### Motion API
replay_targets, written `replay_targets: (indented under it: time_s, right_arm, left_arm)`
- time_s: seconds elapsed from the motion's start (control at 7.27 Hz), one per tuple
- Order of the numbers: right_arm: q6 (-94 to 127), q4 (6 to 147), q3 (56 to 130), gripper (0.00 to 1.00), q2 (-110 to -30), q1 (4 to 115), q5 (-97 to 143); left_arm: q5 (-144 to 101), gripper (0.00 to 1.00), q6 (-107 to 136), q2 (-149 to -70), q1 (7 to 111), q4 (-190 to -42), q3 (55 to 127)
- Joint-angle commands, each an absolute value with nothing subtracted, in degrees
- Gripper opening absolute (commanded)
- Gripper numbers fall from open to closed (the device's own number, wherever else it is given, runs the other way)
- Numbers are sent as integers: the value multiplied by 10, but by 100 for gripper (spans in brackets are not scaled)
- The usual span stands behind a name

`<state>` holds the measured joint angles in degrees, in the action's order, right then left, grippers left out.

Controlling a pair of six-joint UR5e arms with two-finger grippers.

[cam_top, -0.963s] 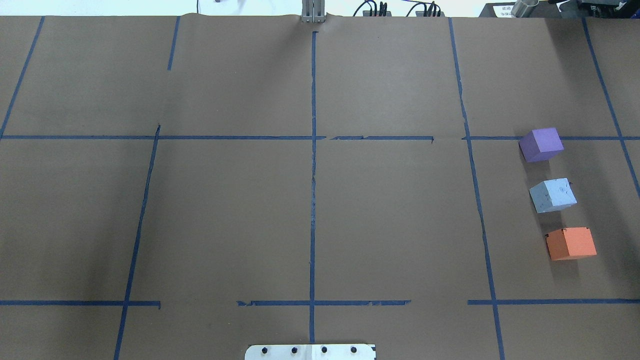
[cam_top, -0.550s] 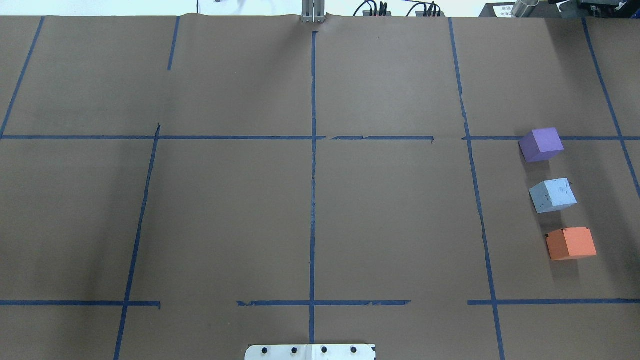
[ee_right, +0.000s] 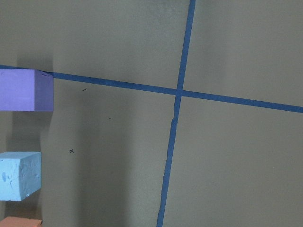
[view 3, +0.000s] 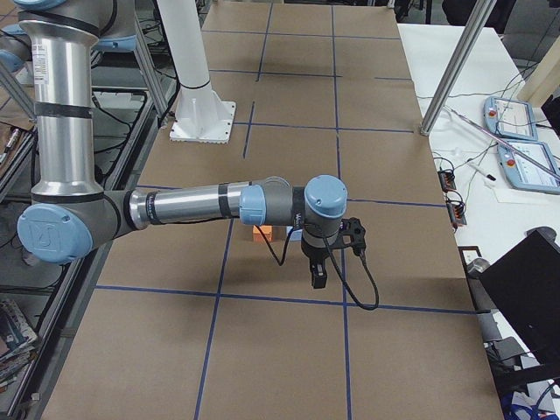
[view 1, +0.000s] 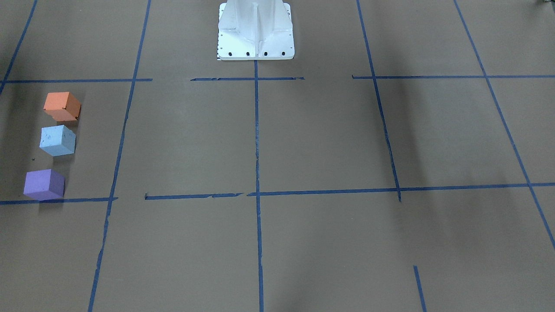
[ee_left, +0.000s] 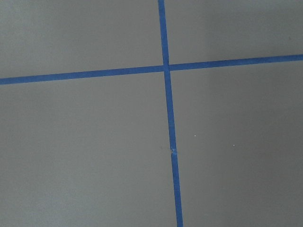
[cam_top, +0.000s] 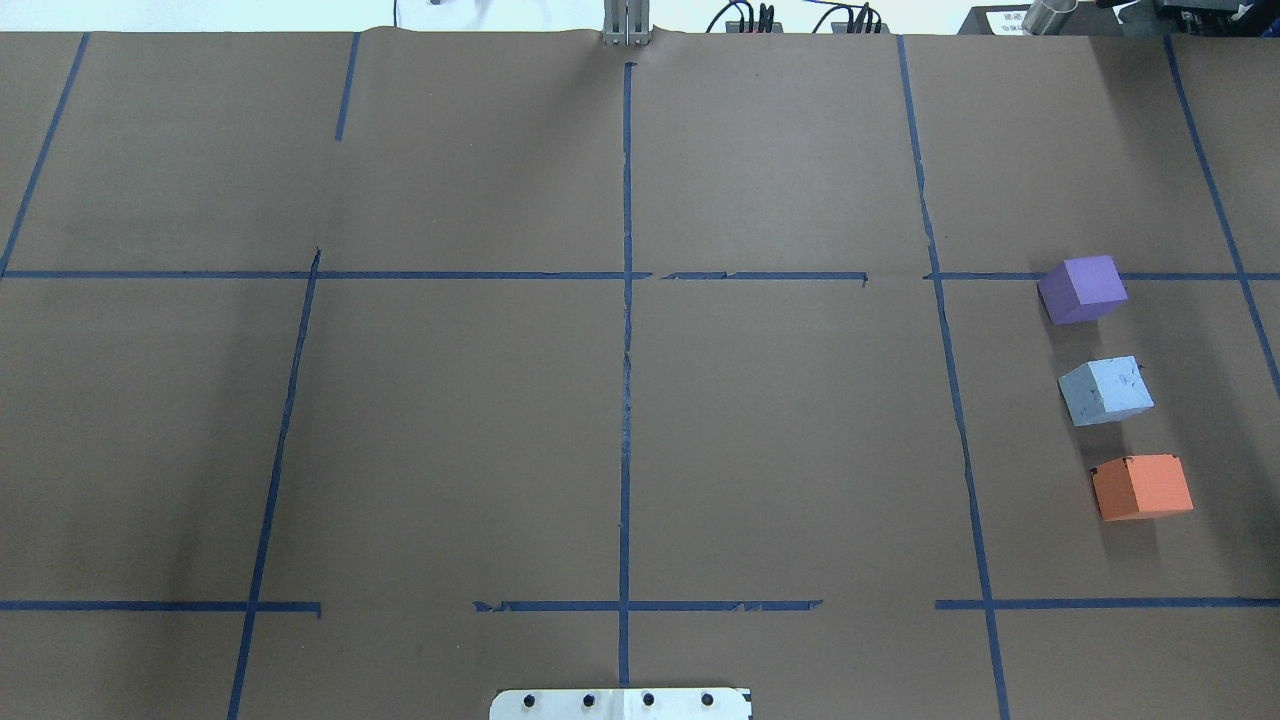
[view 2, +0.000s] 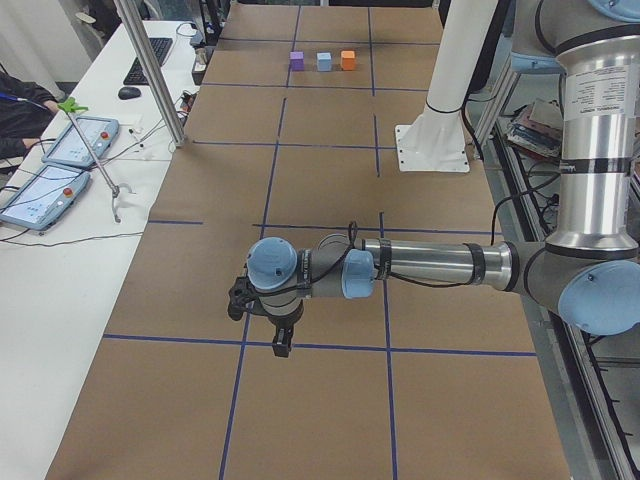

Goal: Place blue block between orange and purple blocks

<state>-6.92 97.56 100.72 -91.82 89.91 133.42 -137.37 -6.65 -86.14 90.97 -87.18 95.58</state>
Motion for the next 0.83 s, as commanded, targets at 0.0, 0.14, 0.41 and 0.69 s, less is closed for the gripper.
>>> replay_targets:
  time_s: [0.0, 0.14, 0.41, 0.69]
  right_arm:
    - [-69, 976, 1007, 100, -918, 899, 1334]
    - [-69, 976, 1007, 100, -918, 899, 1334]
    - [-69, 976, 1007, 100, -918, 899, 1335]
    - [-69, 976, 1006, 100, -918, 899, 1339]
  left_arm:
    - [-1374, 100, -67, -861, 910, -873, 957]
    - [-1374, 100, -67, -861, 910, -873, 957]
    - [-1374, 100, -67, -860, 911, -873, 962]
    - [-1375, 100, -66, -860, 911, -873, 962]
